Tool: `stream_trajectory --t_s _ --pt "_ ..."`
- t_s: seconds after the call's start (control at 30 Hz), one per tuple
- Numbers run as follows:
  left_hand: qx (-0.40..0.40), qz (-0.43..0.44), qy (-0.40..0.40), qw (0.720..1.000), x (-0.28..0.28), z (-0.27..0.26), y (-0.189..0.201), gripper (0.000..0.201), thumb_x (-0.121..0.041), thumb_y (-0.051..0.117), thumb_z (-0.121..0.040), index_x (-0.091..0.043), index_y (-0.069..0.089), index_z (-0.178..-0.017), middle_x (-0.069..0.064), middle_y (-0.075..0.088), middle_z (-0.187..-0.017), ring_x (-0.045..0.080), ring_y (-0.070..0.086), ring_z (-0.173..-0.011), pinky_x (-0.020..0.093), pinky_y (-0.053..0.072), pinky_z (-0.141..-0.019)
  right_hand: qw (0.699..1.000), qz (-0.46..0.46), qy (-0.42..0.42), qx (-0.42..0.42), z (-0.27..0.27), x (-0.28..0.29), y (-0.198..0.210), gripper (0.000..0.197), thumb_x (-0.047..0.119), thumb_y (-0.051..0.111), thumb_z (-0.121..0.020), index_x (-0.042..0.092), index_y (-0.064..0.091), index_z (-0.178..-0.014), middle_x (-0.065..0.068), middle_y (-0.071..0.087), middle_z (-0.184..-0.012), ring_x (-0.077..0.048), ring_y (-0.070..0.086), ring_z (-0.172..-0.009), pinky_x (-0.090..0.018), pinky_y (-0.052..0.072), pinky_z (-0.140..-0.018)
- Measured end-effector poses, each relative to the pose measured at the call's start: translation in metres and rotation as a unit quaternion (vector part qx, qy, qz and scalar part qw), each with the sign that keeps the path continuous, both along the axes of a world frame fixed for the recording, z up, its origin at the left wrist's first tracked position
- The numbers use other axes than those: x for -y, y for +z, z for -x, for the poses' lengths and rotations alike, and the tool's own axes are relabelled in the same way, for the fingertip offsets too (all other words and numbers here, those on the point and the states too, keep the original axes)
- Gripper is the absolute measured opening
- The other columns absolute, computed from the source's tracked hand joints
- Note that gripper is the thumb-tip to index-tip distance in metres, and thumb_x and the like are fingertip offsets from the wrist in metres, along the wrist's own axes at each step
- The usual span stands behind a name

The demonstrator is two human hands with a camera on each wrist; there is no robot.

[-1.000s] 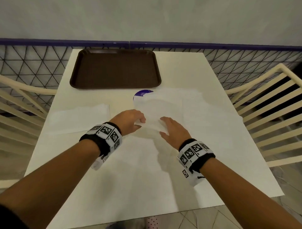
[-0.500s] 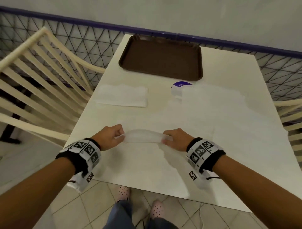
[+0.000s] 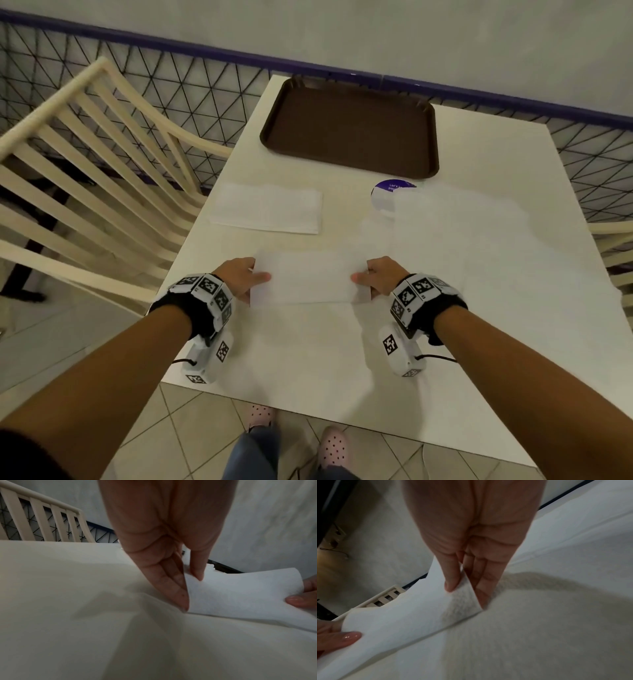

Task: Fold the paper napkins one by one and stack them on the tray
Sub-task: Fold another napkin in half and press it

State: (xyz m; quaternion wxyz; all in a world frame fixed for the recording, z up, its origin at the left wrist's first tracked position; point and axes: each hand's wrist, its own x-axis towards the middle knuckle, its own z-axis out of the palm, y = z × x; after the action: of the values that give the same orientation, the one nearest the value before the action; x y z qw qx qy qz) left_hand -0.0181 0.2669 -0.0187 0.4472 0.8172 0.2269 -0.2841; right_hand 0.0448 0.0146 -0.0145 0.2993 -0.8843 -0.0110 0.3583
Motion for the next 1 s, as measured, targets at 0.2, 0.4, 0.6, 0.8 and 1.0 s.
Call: stream_trajectory --t_s 0.2,0.4,0.6,0.8,1.0 --pt "-0.019 -0.035 0.006 0.999 -0.004 -0.007 -0.007 0.029 -0.029 0.058 -0.090 -0.008 0.046 -0.074 0.012 0.065 -0.075 0.028 0.065 -0.070 0.036 0.054 -0.075 0.999 0.026 -0.008 0.018 -0.006 -0.001 -0.007 0.021 0.025 0.060 -0.089 0.009 0.054 -0.077 -0.009 0.059 -0.089 -0.020 0.056 -0.084 -0.025 0.044 -0.068" --pt "-0.014 -0.107 -0.021 0.994 -0.002 -0.008 -0.005 0.040 -0.034 0.058 -0.089 -0.015 0.035 -0.063 0.001 0.054 -0.063 0.021 0.056 -0.063 0.019 0.040 -0.047 0.999 0.048 -0.013 0.019 -0.009 -0.003 -0.005 0.038 0.030 0.060 -0.089 0.015 0.042 -0.058 -0.001 0.052 -0.064 -0.021 0.053 -0.074 -0.017 0.038 -0.056" --pt "-0.021 -0.161 -0.046 0.986 -0.001 -0.008 -0.002 0.038 -0.036 0.057 -0.090 -0.016 0.037 -0.065 -0.002 0.051 -0.065 0.020 0.053 -0.071 0.018 0.035 -0.052 0.997 0.069 0.013 0.027 -0.013 -0.006 -0.007 0.028 0.032 0.061 -0.088 0.007 0.054 -0.079 -0.014 0.060 -0.089 -0.020 0.054 -0.080 -0.027 0.047 -0.069" --pt "0.069 -0.220 -0.051 0.972 0.019 -0.003 0.012 0.044 -0.020 0.064 -0.086 -0.006 0.039 -0.119 0.013 0.051 -0.116 0.033 0.057 -0.100 0.039 0.046 -0.087 0.996 0.087 0.021 0.029 -0.014 -0.006 -0.011 0.039 0.032 0.060 -0.088 0.014 0.042 -0.058 -0.007 0.056 -0.074 -0.021 0.052 -0.077 -0.016 0.036 -0.055" --pt "0.142 -0.406 -0.334 0.839 0.048 0.001 0.006 0.048 -0.002 0.041 -0.092 -0.016 0.032 -0.138 0.007 0.029 -0.141 0.025 0.038 -0.121 0.031 0.040 -0.091 0.996 0.084 0.016 0.028 -0.013 -0.007 -0.010 0.042 0.031 0.061 -0.088 0.015 0.039 -0.056 0.000 0.047 -0.059 -0.018 0.048 -0.058 -0.017 0.035 -0.055"
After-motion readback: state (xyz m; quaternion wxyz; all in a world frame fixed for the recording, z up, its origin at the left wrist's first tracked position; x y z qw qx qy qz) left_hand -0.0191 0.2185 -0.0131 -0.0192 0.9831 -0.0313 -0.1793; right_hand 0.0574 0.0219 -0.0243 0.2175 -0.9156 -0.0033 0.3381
